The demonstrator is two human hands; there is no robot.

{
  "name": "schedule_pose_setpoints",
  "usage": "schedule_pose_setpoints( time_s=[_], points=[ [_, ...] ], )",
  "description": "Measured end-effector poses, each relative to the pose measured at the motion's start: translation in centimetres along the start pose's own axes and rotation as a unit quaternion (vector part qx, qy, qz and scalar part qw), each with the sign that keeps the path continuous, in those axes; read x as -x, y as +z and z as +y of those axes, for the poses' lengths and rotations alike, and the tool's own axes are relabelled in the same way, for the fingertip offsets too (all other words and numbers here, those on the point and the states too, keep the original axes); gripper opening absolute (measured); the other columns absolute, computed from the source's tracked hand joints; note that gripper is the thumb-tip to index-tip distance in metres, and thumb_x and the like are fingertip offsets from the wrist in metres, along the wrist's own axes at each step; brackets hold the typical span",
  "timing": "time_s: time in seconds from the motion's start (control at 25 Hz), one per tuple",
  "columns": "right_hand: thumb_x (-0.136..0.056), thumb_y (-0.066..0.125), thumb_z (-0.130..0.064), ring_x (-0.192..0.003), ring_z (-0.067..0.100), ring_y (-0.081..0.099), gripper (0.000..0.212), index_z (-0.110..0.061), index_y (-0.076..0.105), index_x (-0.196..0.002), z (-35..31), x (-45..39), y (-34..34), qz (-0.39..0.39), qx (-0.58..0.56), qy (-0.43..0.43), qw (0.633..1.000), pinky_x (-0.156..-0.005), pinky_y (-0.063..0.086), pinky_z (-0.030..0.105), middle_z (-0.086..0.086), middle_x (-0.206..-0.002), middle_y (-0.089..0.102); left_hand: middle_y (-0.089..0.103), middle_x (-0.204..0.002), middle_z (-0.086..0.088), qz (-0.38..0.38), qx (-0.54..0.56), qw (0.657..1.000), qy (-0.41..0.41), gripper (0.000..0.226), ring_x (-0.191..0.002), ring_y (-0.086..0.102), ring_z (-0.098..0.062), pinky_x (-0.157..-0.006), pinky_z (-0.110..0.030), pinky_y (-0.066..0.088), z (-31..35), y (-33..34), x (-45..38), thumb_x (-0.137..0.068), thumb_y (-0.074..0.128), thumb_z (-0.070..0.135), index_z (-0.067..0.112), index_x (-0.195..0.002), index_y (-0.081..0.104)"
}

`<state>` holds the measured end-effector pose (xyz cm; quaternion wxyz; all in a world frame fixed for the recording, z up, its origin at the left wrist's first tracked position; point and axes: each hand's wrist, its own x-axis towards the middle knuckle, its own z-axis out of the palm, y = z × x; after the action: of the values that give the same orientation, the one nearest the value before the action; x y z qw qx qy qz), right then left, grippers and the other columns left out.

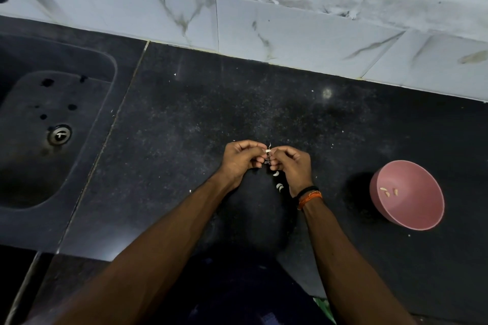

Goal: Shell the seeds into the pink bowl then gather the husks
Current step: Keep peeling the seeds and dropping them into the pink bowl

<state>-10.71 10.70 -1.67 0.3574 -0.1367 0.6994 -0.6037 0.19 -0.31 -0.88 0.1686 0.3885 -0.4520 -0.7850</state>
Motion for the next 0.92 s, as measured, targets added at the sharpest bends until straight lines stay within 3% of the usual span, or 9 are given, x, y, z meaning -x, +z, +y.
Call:
schedule_pose_setpoints(
  time_s=[0.44, 0.52, 0.68, 0.92],
  points=[
    [-0.096, 0.061, -0.003, -0.062, 0.011, 0.062, 0.016, -0.007, 0.073, -0.086, -0.04, 0.1, 0.19, -0.015, 0.058, -0.003, 0.998, -0.062, 0.055, 0.028, 0.003, -0.07, 0.067, 0.069, -0.067, -0.012, 0.002, -0.017, 0.999, -0.033, 0.012, -0.056, 0.062, -0.013, -0.053, -0.022, 0.052, 0.55, 0.11, -0.49, -0.085, 0.063, -0.01, -0.004, -0.087, 0.073],
    [-0.097, 0.061, -0.007, -0.062, 0.01, 0.062, 0.015, -0.009, 0.072, -0.088, 0.14, 0.06, 0.18, -0.016, 0.066, -0.001, 0.998, -0.064, 0.055, 0.032, 0.002, -0.072, 0.068, 0.071, -0.072, -0.014, -0.011, -0.01, 0.999, -0.034, 0.01, -0.06, 0.066, -0.015, -0.057, -0.023, 0.056, 0.5, 0.06, -0.43, -0.086, 0.064, -0.008, -0.004, -0.09, 0.073],
    [-0.098, 0.059, -0.005, -0.063, 0.009, 0.061, 0.014, -0.007, 0.07, -0.089, -0.12, 0.16, 0.45, -0.016, 0.059, -0.004, 0.998, -0.06, 0.054, 0.026, 0.001, -0.074, 0.068, 0.074, -0.086, -0.02, -0.048, 0.015, 0.998, -0.036, 0.013, -0.075, 0.073, -0.024, -0.07, -0.03, 0.062, 0.37, -0.41, -0.27, -0.089, 0.065, -0.008, -0.008, -0.101, 0.071],
    [-0.099, 0.059, -0.007, -0.059, 0.008, 0.06, 0.015, -0.008, 0.069, -0.087, -0.45, 0.26, 0.33, -0.018, 0.069, 0.003, 0.997, -0.058, 0.053, 0.025, -0.002, -0.065, 0.064, 0.074, -0.098, -0.024, -0.067, -0.003, 0.997, 0.028, 0.022, -0.088, 0.073, -0.031, -0.081, -0.036, 0.063, -0.41, -0.27, 0.34, -0.086, 0.071, -0.006, -0.011, -0.108, 0.07]
  ],
)
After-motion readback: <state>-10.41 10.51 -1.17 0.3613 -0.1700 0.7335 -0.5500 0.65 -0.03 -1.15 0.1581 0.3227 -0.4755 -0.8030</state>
